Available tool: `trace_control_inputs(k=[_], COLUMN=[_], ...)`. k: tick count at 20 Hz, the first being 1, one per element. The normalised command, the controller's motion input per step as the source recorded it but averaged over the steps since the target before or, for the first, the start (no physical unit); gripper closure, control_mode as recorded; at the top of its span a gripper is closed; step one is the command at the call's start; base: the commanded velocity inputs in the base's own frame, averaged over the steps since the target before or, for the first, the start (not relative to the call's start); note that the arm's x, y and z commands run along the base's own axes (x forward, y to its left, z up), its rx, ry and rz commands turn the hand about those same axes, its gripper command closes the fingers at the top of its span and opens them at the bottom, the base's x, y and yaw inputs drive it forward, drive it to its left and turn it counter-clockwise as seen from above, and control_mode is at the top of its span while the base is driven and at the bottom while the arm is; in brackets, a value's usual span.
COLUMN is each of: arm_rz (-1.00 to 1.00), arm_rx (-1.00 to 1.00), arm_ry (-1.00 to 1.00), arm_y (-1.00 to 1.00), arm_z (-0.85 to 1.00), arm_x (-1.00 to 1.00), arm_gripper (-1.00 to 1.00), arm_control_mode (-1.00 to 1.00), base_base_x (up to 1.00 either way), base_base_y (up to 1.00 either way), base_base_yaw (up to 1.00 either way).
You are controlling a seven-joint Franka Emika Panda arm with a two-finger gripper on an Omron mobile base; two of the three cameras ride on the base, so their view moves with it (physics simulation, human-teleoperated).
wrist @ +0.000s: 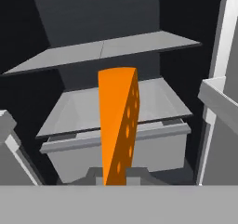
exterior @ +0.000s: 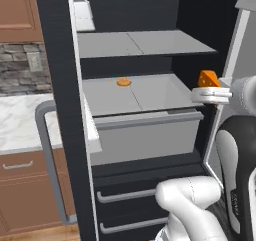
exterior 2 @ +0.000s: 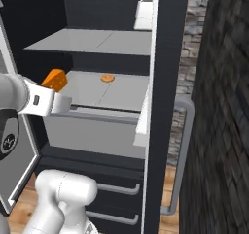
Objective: Pick the cheese from the fridge and the cheese grater from the cabinet and place them next to the salad bowl.
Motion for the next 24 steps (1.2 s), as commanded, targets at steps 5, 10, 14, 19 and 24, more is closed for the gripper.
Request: trace_control_inputs(k=[5,10,14,19,24], arm_rz=[0.0,0.0,0.0,0.0,0.0], arm_rx=[0.0,0.0,0.0,0.0,0.0], arm_ry=[0.0,0.0,0.0,0.0,0.0], arm_y=[0.0,0.0,0.0,0.0,0.0], arm_z=[0.0,0.0,0.0,0.0,0.0], arm_x=[0.0,0.0,0.0,0.0,0.0], arm_gripper=[1.0,1.0,1.0,1.0,1.0], arm_control_mode=[1.0,1.0,1.0,1.0,1.0], base_base_x=[-1.0,-1.0,-1.0,-1.0,-0.95], base_base_y=[0.04,0.48,0.98,1.0,1.0], base_base_yaw=[0.0,0.0,0.06,0.08,0.25])
